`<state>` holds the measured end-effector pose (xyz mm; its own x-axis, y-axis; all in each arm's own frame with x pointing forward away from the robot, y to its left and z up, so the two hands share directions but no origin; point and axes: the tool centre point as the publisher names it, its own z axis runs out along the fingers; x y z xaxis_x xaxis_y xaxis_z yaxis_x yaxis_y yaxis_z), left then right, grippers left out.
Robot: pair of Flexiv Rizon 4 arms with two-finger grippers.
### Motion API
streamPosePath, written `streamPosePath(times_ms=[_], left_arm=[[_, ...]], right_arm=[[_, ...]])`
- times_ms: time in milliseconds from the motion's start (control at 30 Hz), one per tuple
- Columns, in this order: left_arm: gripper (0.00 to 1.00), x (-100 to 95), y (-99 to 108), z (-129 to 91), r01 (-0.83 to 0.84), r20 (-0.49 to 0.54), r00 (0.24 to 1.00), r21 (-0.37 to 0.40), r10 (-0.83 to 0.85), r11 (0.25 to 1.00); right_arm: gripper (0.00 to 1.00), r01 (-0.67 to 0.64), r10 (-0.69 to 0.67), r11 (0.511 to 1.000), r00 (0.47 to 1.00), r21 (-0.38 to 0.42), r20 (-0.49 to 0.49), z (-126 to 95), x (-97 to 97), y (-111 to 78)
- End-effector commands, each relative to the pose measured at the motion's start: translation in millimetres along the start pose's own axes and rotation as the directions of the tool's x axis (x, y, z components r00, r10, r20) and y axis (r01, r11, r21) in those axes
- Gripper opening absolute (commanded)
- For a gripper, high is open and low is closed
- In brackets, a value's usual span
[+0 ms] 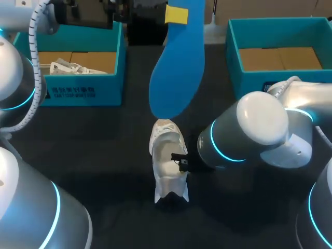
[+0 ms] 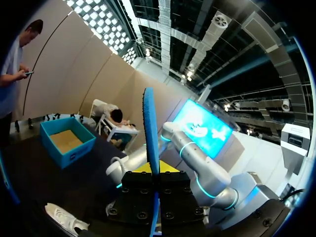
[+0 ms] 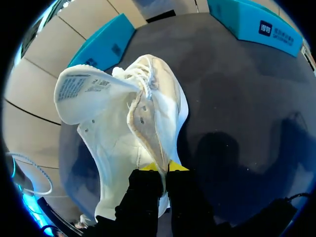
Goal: Take the shoe out of the shoebox, open the shoe tongue, remove and reinsert the insole, then place the shoe into the shoebox
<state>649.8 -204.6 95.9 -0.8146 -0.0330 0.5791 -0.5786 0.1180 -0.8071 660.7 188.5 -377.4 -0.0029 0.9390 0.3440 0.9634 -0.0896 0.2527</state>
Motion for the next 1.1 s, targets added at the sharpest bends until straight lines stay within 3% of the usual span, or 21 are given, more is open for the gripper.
streamPosePath(times_ms=[33, 333, 400, 433, 467, 500, 533, 900, 1033, 1100], left_arm=[[0.0, -0.4, -1, 1, 0.0, 0.0, 1.0, -0.003, 0.0, 1.0], [0.0, -0.4, -1, 1, 0.0, 0.0, 1.0, -0.003, 0.0, 1.0], [0.0, -0.4, -1, 1, 0.0, 0.0, 1.0, -0.003, 0.0, 1.0], [0.0, -0.4, -1, 1, 0.0, 0.0, 1.0, -0.003, 0.0, 1.0], [0.0, -0.4, -1, 1, 0.0, 0.0, 1.0, -0.003, 0.0, 1.0], [0.0, -0.4, -1, 1, 0.0, 0.0, 1.0, -0.003, 0.0, 1.0], [0.0, -0.4, -1, 1, 0.0, 0.0, 1.0, -0.003, 0.0, 1.0], [0.0, -0.4, -1, 1, 0.0, 0.0, 1.0, -0.003, 0.0, 1.0], [0.0, -0.4, -1, 1, 0.0, 0.0, 1.0, -0.003, 0.0, 1.0], [0.0, -0.4, -1, 1, 0.0, 0.0, 1.0, -0.003, 0.0, 1.0]], right_arm=[[0.0, -0.002, 0.002, 1.0, 1.0, 0.009, -0.018, 5, -2.4, 1.0], [0.03, -0.02, 0.021, 1.0, 0.999, 0.024, -0.037, 10, -7.5, -1.6], [0.22, -0.022, 0.023, 0.999, 0.999, 0.027, -0.037, 10, -7.5, -1.7], [0.38, -0.022, 0.023, 0.999, 0.999, 0.026, -0.036, 10, -7.5, -1.7], [0.62, -0.022, 0.023, 0.999, 0.999, 0.025, -0.036, 10, -7.2, -1.6], [0.95, -0.022, 0.023, 0.999, 0.999, 0.024, -0.035, 9, -7.0, -1.5], [1.0, -0.022, 0.023, 1.0, 0.999, 0.022, -0.035, 8, -6.7, -1.1], [1.0, -0.004, 0.004, 1.0, 0.999, 0.001, -0.045, -35, -8.2, 8.1], [1.0, 0.017, -0.015, 1.0, 0.993, 0.015, -0.121, -50, -15.7, 14.2], [1.0, 0.024, -0.016, 0.999, 0.979, 0.037, -0.203, -57, -22.8, 18.8]])
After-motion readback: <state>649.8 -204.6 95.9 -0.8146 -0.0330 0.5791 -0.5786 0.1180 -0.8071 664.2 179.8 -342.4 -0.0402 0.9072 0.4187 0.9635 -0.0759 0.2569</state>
